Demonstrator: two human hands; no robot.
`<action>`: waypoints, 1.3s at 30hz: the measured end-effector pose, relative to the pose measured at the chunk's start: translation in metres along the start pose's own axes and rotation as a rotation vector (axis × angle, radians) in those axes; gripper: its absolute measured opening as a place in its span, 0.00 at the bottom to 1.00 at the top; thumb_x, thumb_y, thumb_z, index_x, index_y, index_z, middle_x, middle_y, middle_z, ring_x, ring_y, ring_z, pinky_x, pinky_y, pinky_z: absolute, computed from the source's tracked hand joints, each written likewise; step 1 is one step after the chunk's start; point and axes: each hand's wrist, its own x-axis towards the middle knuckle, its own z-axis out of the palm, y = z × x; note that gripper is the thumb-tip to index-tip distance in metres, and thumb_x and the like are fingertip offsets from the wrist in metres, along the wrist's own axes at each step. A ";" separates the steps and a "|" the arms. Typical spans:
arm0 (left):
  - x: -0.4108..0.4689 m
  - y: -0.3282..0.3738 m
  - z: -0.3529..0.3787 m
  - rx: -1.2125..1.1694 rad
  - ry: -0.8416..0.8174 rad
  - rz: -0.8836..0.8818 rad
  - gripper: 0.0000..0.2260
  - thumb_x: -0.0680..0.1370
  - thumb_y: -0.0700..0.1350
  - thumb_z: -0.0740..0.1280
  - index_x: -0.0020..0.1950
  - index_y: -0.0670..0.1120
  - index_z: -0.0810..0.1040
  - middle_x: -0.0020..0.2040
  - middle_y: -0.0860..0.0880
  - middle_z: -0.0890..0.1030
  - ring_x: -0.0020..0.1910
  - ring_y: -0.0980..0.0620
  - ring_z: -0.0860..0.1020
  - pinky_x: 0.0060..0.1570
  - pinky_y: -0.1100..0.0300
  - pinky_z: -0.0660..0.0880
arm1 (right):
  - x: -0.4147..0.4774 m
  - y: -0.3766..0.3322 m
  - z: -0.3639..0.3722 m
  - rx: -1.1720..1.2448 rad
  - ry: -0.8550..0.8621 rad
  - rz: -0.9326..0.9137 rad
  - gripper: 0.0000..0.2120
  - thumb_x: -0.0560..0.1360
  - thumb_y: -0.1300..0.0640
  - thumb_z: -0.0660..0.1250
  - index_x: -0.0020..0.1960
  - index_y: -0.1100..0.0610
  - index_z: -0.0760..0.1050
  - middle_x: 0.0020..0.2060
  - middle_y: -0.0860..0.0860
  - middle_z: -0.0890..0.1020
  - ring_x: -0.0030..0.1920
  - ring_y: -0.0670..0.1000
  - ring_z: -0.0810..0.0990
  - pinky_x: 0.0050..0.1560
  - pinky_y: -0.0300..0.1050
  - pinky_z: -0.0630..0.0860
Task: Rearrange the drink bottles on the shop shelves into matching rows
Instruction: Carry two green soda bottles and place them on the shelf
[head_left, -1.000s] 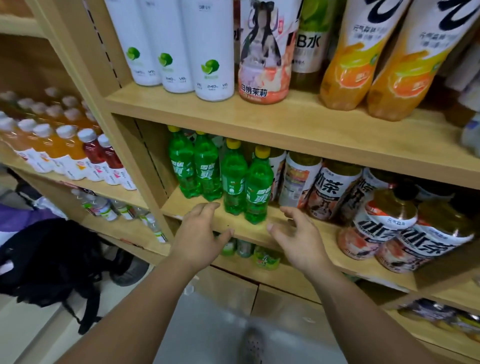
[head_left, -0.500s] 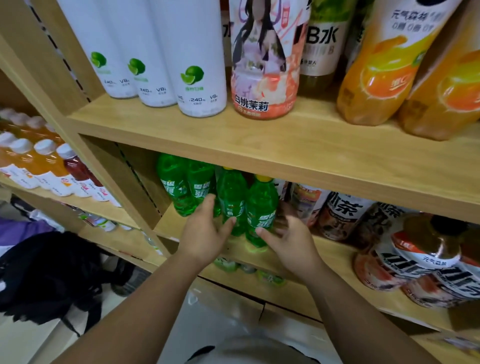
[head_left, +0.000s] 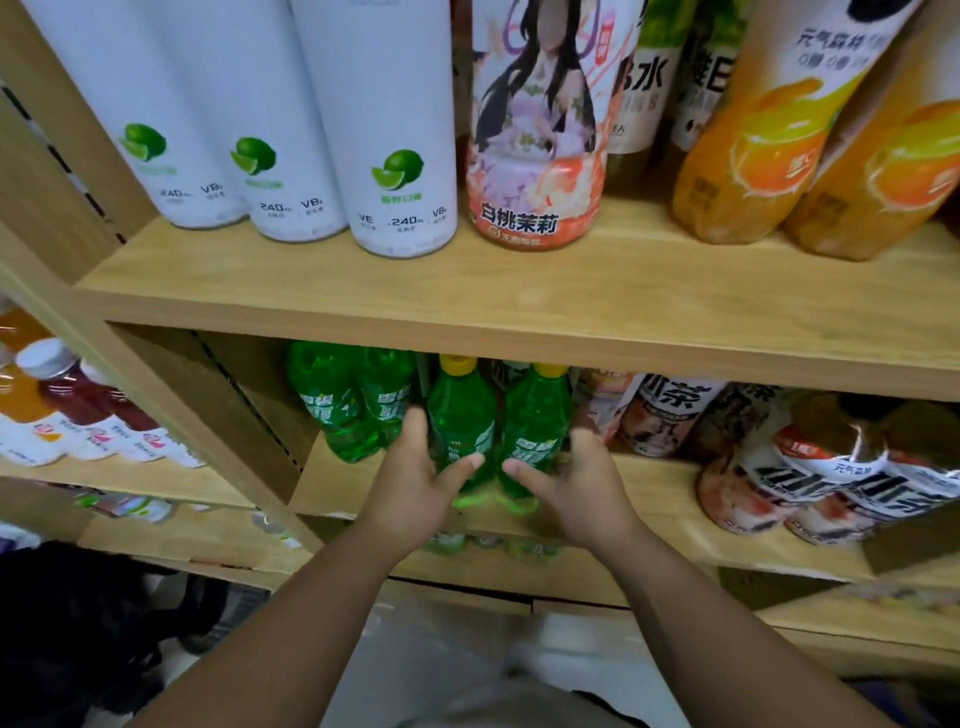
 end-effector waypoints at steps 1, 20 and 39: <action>-0.002 0.000 -0.004 -0.027 -0.052 -0.009 0.24 0.77 0.54 0.74 0.66 0.49 0.67 0.63 0.51 0.80 0.62 0.52 0.80 0.61 0.41 0.79 | -0.002 -0.002 0.001 -0.010 0.011 0.017 0.23 0.69 0.46 0.81 0.57 0.52 0.76 0.52 0.48 0.82 0.55 0.48 0.81 0.54 0.47 0.81; -0.042 -0.012 -0.004 -0.326 -0.221 0.079 0.30 0.74 0.34 0.76 0.70 0.51 0.67 0.63 0.57 0.77 0.57 0.68 0.79 0.52 0.70 0.78 | -0.090 -0.012 0.009 0.144 0.139 0.047 0.36 0.72 0.60 0.80 0.73 0.43 0.68 0.61 0.39 0.81 0.62 0.38 0.79 0.63 0.40 0.76; -0.160 0.095 0.128 -0.356 -0.570 0.377 0.29 0.79 0.35 0.71 0.74 0.58 0.67 0.64 0.64 0.80 0.63 0.68 0.77 0.56 0.73 0.74 | -0.255 0.047 -0.125 0.291 0.574 0.093 0.31 0.72 0.58 0.80 0.70 0.44 0.71 0.62 0.42 0.83 0.65 0.45 0.81 0.64 0.56 0.79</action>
